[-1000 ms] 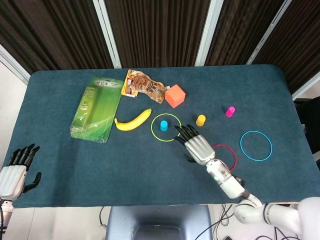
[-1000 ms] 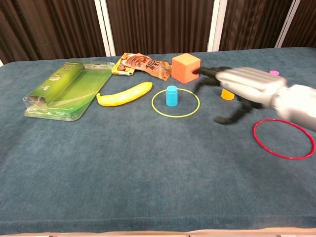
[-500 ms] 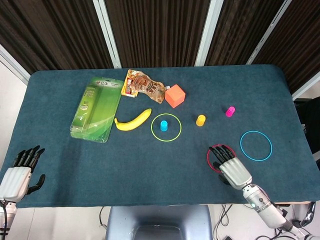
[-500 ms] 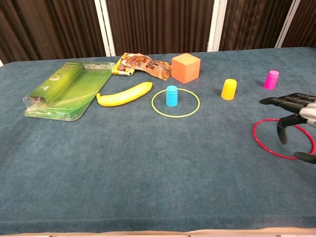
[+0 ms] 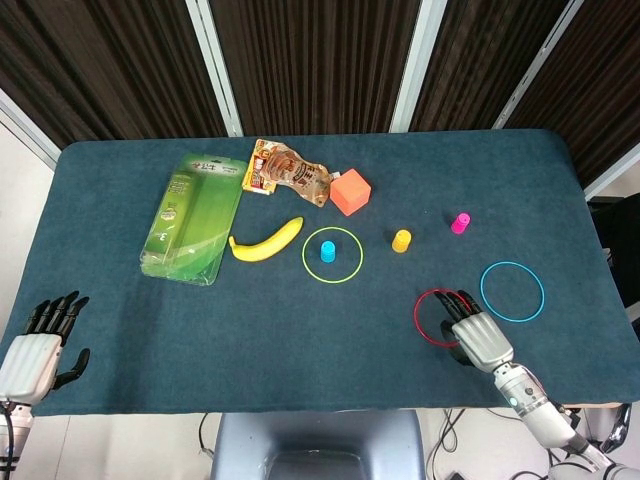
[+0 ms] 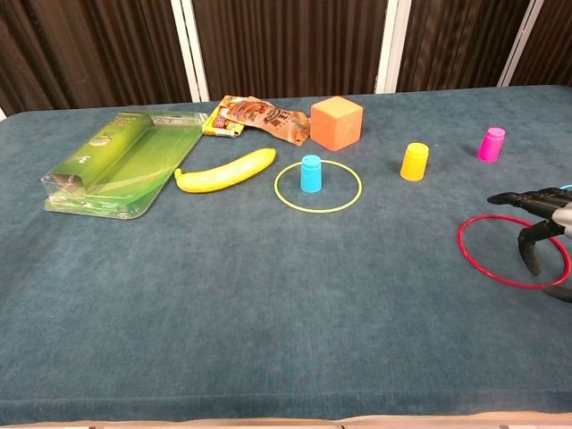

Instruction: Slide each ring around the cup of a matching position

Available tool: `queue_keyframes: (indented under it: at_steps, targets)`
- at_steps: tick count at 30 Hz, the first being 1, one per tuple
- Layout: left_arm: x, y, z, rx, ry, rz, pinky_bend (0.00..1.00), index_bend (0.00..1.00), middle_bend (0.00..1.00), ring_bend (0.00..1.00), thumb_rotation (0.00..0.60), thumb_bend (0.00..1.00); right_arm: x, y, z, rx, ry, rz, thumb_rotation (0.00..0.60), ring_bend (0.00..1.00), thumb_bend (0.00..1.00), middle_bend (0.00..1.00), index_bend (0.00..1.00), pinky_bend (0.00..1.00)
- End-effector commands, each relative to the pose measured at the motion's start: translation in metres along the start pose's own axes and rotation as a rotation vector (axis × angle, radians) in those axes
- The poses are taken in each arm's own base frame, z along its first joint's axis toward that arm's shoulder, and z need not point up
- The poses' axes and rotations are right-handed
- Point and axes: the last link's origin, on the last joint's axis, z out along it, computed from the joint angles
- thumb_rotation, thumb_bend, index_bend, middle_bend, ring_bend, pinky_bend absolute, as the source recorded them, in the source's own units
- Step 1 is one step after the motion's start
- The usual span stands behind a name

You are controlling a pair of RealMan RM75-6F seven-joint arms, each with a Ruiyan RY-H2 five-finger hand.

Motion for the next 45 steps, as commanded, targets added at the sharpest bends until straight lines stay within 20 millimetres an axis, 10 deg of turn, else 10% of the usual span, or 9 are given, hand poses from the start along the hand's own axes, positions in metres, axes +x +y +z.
queue_keyframes:
  at_steps: [1, 45]
  targets:
    - [0.000, 0.000, 0.000, 0.002, -0.001, 0.000, 0.01, 0.00, 0.00, 0.00, 0.600, 0.44, -0.002, 0.000, 0.001, 0.001, -0.005, -0.001, 0.600, 0.00, 0.39, 0.08, 0.66, 0.00]
    - [0.000, -0.001, 0.000, 0.003, -0.006, 0.004, 0.02, 0.00, 0.00, 0.00, 0.600, 0.44, -0.013, 0.006, 0.001, -0.029, -0.051, 0.036, 0.600, 0.00, 0.50, 0.13, 0.79, 0.00]
